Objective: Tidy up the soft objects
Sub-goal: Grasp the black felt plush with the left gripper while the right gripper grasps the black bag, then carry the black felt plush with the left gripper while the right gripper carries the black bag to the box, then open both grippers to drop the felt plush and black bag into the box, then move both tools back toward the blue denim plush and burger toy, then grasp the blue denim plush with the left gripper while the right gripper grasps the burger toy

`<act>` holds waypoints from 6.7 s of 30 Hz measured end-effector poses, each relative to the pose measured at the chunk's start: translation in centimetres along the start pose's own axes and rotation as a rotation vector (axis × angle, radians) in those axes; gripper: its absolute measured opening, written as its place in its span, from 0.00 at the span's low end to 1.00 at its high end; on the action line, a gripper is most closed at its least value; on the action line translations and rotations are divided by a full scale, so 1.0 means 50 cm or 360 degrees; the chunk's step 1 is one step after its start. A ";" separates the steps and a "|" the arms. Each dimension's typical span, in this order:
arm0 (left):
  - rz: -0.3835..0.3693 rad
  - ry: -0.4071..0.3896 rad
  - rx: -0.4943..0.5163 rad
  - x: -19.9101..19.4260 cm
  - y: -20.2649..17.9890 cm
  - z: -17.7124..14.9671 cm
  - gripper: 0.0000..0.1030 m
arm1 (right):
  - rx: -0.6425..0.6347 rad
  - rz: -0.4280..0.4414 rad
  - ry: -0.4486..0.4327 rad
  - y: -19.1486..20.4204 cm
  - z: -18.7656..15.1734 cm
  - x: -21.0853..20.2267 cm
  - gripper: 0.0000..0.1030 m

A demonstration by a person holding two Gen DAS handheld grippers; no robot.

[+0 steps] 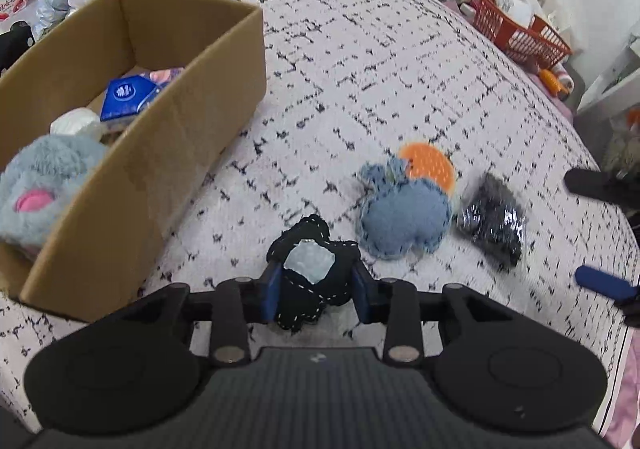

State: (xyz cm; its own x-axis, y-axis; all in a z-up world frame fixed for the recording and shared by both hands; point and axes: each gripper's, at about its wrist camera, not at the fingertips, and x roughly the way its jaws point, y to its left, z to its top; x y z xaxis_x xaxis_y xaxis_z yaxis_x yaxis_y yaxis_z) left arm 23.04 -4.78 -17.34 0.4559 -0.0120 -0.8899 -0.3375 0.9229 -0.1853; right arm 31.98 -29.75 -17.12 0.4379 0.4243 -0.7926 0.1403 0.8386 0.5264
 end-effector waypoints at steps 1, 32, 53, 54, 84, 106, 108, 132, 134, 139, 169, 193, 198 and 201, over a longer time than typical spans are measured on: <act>-0.0002 -0.0001 -0.0006 0.000 0.001 0.004 0.34 | 0.0006 -0.0011 0.0008 0.001 0.001 0.008 0.88; -0.0053 -0.0114 0.0050 -0.088 0.011 0.048 0.34 | -0.0088 -0.0121 -0.0097 0.021 -0.026 0.000 0.18; -0.0059 -0.0284 0.0105 -0.213 0.068 0.049 0.34 | -0.0215 0.0031 -0.0323 0.086 -0.086 -0.141 0.18; -0.0058 -0.0288 0.0106 -0.216 0.072 0.050 0.34 | -0.0224 0.0038 -0.0331 0.090 -0.089 -0.145 0.18; 0.0017 -0.0328 -0.0092 -0.236 0.267 0.126 0.35 | -0.0528 0.0215 -0.0301 0.289 -0.174 -0.104 0.18; 0.0042 -0.0221 -0.0185 -0.213 0.368 0.143 0.47 | -0.0665 0.0374 -0.0143 0.418 -0.240 -0.014 0.26; 0.0042 -0.0221 -0.0193 -0.217 0.373 0.143 0.48 | -0.0654 0.0376 -0.0126 0.419 -0.243 -0.010 0.33; 0.0088 -0.0256 -0.0078 -0.242 0.302 0.130 0.50 | -0.0580 0.0231 -0.0237 0.323 -0.162 -0.114 0.78; 0.0081 -0.0250 -0.0074 -0.240 0.284 0.131 0.50 | -0.0541 0.0236 -0.0239 0.302 -0.149 -0.124 0.79; 0.0044 -0.0281 -0.0026 -0.248 0.231 0.127 0.50 | -0.0435 0.0233 -0.0236 0.242 -0.124 -0.136 0.82; -0.0054 -0.0183 0.0134 -0.162 0.008 0.087 0.50 | -0.0119 0.0220 -0.0244 0.103 -0.048 -0.148 0.85; -0.0144 0.0058 0.0105 0.024 -0.052 0.080 0.50 | -0.0010 0.0168 -0.0126 0.068 -0.006 -0.043 0.85; -0.0187 0.0100 0.0074 0.059 -0.059 0.081 0.50 | -0.0027 0.0160 -0.0067 0.078 -0.006 -0.012 0.85; -0.0237 0.0127 0.0073 0.079 -0.065 0.079 0.50 | -0.0021 0.0146 -0.0025 0.077 -0.004 0.011 0.85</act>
State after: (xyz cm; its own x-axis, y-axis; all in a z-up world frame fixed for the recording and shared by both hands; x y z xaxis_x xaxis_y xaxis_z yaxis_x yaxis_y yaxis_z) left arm 29.19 -6.31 -18.62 0.4305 -0.1788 -0.8847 -0.2325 0.9251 -0.3001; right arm 32.59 -26.20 -15.59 0.4623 0.4943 -0.7362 0.0872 0.8009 0.5924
